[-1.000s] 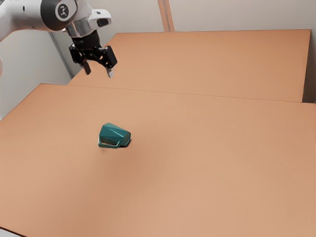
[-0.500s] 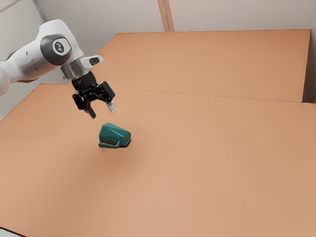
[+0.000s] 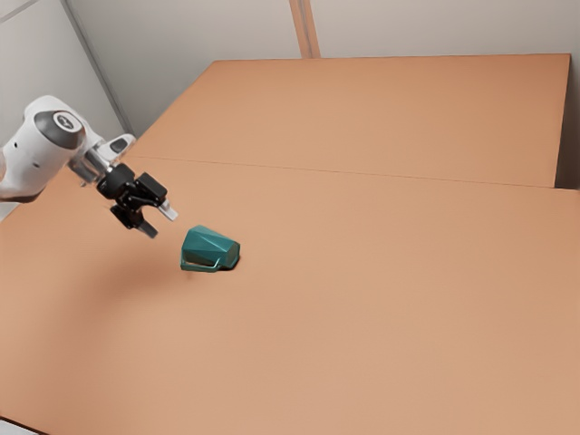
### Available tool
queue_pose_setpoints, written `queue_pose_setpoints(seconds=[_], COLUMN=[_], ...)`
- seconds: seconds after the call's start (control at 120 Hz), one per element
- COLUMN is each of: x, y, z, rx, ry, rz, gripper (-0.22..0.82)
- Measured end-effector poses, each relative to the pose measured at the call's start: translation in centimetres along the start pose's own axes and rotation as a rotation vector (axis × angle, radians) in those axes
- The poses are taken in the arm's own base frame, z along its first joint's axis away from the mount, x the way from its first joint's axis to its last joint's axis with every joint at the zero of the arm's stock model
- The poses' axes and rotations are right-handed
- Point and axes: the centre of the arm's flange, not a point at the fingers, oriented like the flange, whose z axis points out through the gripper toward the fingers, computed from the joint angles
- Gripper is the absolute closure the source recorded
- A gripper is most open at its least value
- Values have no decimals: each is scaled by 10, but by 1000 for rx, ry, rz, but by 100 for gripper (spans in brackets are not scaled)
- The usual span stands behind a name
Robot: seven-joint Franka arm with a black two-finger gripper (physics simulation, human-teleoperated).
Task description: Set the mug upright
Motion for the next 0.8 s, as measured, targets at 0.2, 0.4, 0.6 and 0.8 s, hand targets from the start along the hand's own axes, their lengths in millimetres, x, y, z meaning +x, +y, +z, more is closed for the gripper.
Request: queue_pose_setpoints(seconds=[0.2, 0.4, 0.6, 0.8], x=[10, 21, 34, 41], y=[-28, -37, -51, -60], z=[18, 30, 44, 52], rx=[-111, -179, -213, -225], ry=[47, 106, 138, 150], rz=[58, 124, 168, 205], gripper=[0, 0, 0, 0])
